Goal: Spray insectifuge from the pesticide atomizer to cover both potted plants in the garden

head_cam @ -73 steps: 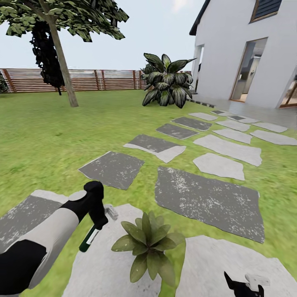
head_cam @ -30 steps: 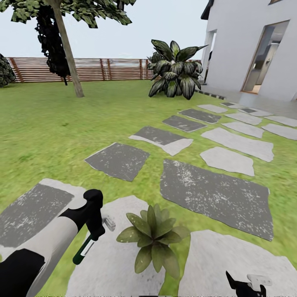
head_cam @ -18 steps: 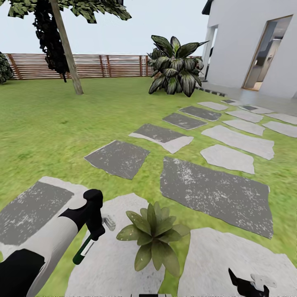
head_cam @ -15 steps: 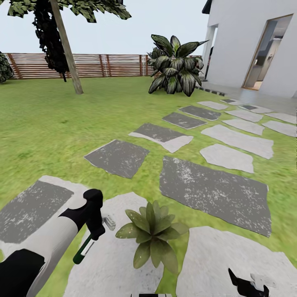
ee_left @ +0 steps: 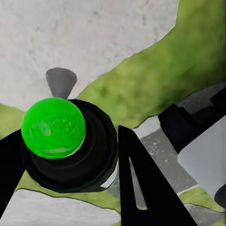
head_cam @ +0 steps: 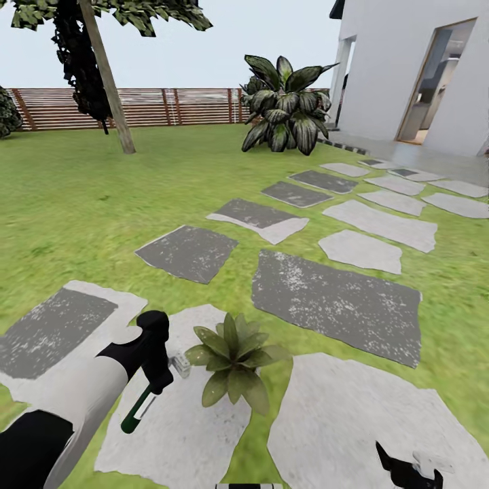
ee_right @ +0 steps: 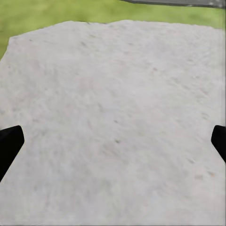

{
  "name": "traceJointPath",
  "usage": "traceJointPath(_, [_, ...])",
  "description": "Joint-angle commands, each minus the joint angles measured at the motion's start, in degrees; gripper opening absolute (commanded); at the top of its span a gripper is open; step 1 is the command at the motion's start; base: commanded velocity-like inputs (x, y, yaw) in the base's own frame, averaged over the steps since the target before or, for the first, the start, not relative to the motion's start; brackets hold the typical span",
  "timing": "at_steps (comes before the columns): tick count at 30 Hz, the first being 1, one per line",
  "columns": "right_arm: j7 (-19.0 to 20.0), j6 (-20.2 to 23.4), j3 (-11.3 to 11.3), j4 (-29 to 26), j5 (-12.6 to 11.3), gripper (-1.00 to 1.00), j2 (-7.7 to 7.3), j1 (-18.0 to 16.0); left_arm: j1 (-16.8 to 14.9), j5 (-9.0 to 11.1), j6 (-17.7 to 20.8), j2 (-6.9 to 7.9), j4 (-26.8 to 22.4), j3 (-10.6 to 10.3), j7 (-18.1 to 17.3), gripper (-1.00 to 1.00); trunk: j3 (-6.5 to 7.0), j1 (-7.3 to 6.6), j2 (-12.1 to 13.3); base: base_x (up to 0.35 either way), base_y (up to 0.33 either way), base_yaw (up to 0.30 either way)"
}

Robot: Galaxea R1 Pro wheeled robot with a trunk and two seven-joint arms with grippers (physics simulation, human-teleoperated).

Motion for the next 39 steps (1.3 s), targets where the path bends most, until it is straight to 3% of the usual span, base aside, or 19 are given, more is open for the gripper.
traceJointPath(1, [0.5,-0.1,-0.5,0.1,0.1,1.00,0.03,-0.1,0.0,-0.4,0.6,0.05,-0.1,-0.2,-0.5,-1.00,-0.05,-0.04,0.0,-0.274,-0.198,0.090])
traceJointPath(8, [0.4,-0.1,-0.4,0.1,0.1,1.00,0.14,-0.1,-0.2,-0.2,4.5,0.15,-0.2,0.2,-0.6,-1.00,-0.05,-0.04,0.0,-0.177,-0.198,0.249])
traceJointPath(14, [0.4,-0.1,-0.4,0.1,0.1,1.00,0.14,-0.1,-0.3,0.1,4.8,-0.02,-0.4,0.2,-0.7,-1.00,-0.05,-0.04,0.0,-0.005,-0.059,0.158])
traceJointPath(26, [0.4,-0.1,-0.5,0.1,0.1,1.00,0.26,-0.1,-1.0,0.4,4.9,-1.73,-0.5,0.3,-0.8,-1.00,-0.11,-0.04,0.0,0.003,-0.006,0.148])
traceJointPath(39, [0.4,-0.1,-0.5,0.1,0.1,1.00,-0.12,-0.1,-1.0,0.4,5.8,-1.92,-0.4,0.2,-0.7,-1.00,-0.14,-0.04,0.0,-0.001,-0.200,0.023])
